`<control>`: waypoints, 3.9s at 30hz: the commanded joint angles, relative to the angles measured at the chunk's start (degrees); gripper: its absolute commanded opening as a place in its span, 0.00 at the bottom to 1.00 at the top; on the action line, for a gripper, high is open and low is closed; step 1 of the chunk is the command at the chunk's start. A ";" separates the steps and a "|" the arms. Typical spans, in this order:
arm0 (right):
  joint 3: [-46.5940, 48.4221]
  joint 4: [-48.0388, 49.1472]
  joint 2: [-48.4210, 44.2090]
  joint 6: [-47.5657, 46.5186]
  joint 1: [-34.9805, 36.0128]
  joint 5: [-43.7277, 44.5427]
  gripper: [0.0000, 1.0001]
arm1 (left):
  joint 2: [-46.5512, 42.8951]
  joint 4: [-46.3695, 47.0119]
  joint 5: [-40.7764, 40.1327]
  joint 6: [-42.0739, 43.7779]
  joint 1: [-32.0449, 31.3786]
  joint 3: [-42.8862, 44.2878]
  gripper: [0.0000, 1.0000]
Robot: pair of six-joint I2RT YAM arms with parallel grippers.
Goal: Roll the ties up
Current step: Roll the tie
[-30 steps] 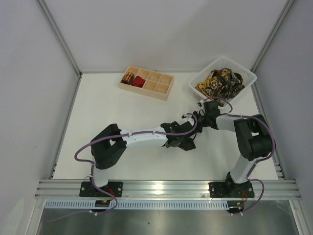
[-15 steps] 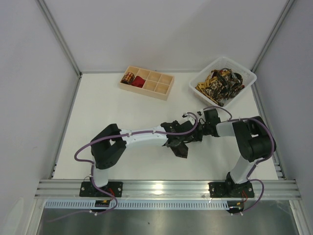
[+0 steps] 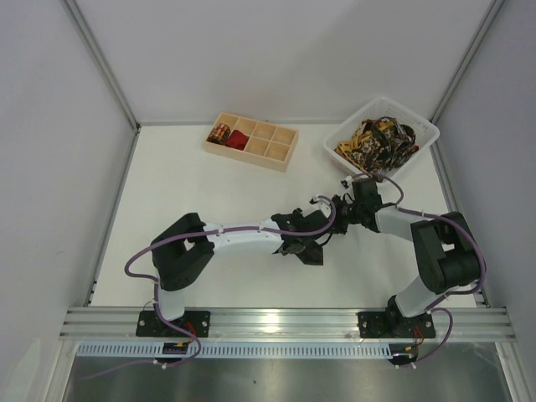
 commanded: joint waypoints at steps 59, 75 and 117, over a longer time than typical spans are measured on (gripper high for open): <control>-0.89 6.36 6.90 4.09 5.09 0.48 0.00 | -5.87 12.84 21.15 2.57 0.15 -9.48 0.56; 1.49 1.14 6.89 0.03 1.83 -0.65 0.00 | -6.49 10.73 22.38 5.56 2.35 -4.92 0.57; 3.15 -5.36 3.02 -4.80 -2.30 0.13 0.00 | -8.78 13.81 24.93 10.57 3.41 -5.00 0.59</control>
